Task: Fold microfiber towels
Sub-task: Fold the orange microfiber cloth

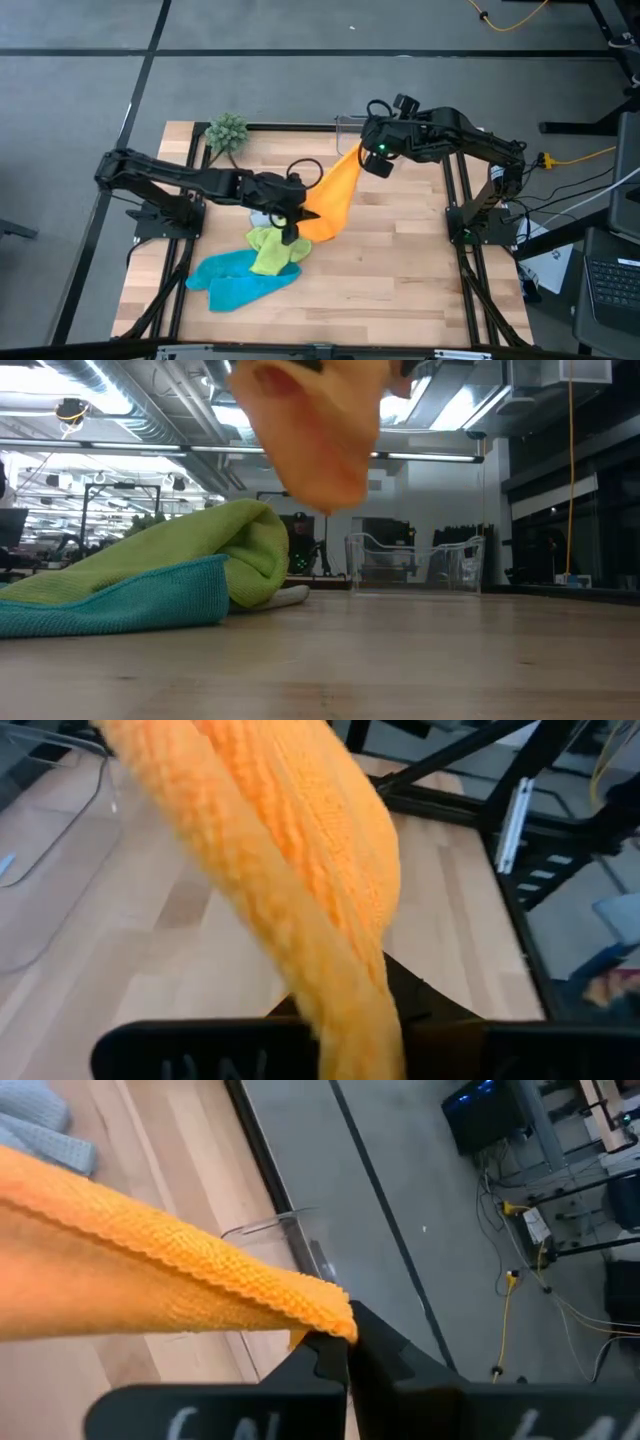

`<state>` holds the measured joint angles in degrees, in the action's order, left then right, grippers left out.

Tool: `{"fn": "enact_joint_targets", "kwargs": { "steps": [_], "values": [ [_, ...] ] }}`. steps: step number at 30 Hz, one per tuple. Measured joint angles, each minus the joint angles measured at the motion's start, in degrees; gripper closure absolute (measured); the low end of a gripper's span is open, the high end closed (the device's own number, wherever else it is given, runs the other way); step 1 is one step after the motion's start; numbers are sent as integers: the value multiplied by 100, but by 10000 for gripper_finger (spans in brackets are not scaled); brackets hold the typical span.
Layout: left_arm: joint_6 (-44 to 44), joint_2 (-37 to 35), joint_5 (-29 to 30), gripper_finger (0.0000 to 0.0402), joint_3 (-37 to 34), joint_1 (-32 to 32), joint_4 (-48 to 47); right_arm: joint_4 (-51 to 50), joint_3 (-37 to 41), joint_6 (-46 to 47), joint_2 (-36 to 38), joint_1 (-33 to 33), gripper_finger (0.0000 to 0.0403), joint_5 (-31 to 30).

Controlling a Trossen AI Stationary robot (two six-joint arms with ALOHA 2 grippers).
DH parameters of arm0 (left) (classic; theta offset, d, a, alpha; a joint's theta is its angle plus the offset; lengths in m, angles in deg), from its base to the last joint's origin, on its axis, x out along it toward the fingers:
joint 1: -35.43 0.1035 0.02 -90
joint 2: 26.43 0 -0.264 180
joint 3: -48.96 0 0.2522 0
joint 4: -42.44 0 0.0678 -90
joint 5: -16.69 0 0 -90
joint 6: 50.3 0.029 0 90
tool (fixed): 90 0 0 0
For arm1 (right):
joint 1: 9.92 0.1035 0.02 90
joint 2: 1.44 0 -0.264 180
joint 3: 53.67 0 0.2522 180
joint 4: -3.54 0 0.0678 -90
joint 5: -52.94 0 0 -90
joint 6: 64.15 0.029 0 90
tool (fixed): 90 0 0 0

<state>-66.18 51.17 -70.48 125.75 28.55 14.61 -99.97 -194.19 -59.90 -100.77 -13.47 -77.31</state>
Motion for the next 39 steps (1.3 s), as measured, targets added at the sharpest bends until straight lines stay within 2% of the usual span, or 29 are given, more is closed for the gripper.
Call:
{"fn": "enact_joint_targets", "kwargs": {
  "steps": [6,11,15,19,26,30,35,39],
  "values": [
    [-411,-591,152,401,13,-265,-580,19,0,0,-4,-83,402,2],
    [-745,-971,865,401,11,-468,-1282,20,0,-21,-7,-83,402,134],
    [-971,-1089,1311,397,11,-513,-1472,2,0,-30,-7,-91,402,250],
    [-1042,-1101,1404,368,3,-481,-1556,-43,0,-34,-4,-95,402,102],
    [-1090,-1101,1397,301,-7,-487,-2107,-78,-7,-42,17,-109,402,-849],
    [-1097,-1101,1557,281,-7,-491,-2141,-64,-7,-175,17,-98,402,-715],
    [-1055,-1101,1582,278,-7,-491,-2076,-53,-7,-183,17,-53,402,-586],
    [-763,-1020,1611,278,-7,-487,-1744,-2,-7,-487,15,12,402,-85]
  ]
}}
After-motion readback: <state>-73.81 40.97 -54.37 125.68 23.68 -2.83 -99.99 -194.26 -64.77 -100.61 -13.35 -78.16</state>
